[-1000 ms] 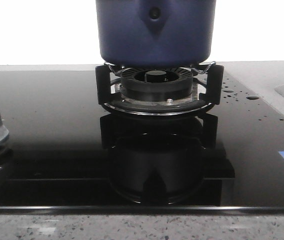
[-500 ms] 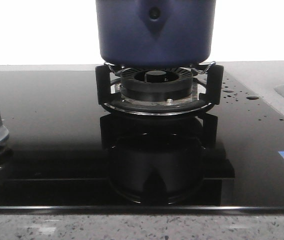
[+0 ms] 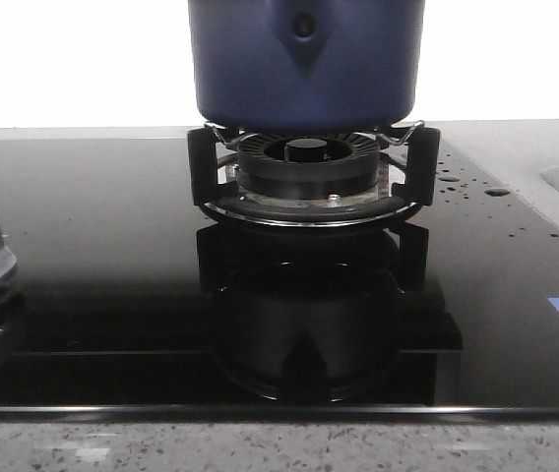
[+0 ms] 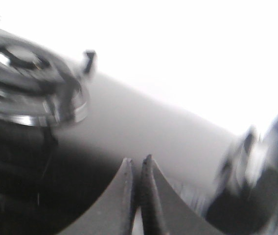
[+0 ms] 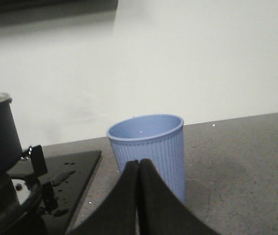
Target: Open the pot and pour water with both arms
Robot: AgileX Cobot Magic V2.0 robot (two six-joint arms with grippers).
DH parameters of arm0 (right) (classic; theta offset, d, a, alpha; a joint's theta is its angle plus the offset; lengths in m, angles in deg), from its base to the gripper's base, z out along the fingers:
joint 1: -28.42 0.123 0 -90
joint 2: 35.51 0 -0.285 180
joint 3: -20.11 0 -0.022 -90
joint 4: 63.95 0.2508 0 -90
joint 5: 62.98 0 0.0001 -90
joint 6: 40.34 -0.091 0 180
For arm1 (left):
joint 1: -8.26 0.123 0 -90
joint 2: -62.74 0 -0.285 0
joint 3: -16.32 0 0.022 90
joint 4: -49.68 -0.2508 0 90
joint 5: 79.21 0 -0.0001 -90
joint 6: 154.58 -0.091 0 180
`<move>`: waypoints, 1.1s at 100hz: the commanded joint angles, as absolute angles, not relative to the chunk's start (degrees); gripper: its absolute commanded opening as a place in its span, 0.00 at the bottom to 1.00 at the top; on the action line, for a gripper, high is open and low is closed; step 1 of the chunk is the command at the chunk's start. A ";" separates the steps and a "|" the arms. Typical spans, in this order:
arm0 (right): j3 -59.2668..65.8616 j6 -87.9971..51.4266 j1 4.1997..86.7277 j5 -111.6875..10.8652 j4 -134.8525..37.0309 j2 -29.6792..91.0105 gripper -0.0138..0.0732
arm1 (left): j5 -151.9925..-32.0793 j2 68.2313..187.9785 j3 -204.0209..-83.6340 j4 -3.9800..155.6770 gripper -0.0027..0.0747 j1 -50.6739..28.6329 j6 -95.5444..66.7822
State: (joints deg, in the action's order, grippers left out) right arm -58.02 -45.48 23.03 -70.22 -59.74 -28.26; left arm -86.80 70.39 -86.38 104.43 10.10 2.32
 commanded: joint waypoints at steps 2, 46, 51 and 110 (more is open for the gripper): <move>-59.20 -45.51 22.87 -74.26 -51.33 -29.48 0.08 | -77.06 68.68 -83.80 120.75 0.01 10.29 2.88; -39.19 -45.00 22.87 -44.85 -48.51 -19.43 0.08 | -85.05 71.64 -91.34 117.62 0.01 10.29 2.88; -35.97 -45.00 22.87 -39.68 -48.51 -16.62 0.08 | -89.98 73.90 -93.71 115.39 0.01 10.29 2.88; -20.47 -36.09 27.76 -7.55 -27.25 -0.91 0.08 | -132.65 112.84 -119.84 138.28 0.01 -2.21 -31.53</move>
State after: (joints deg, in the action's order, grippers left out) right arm -22.52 -40.34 27.22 -5.70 -34.96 -1.67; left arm -123.43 107.35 -114.74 126.44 -1.18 -22.24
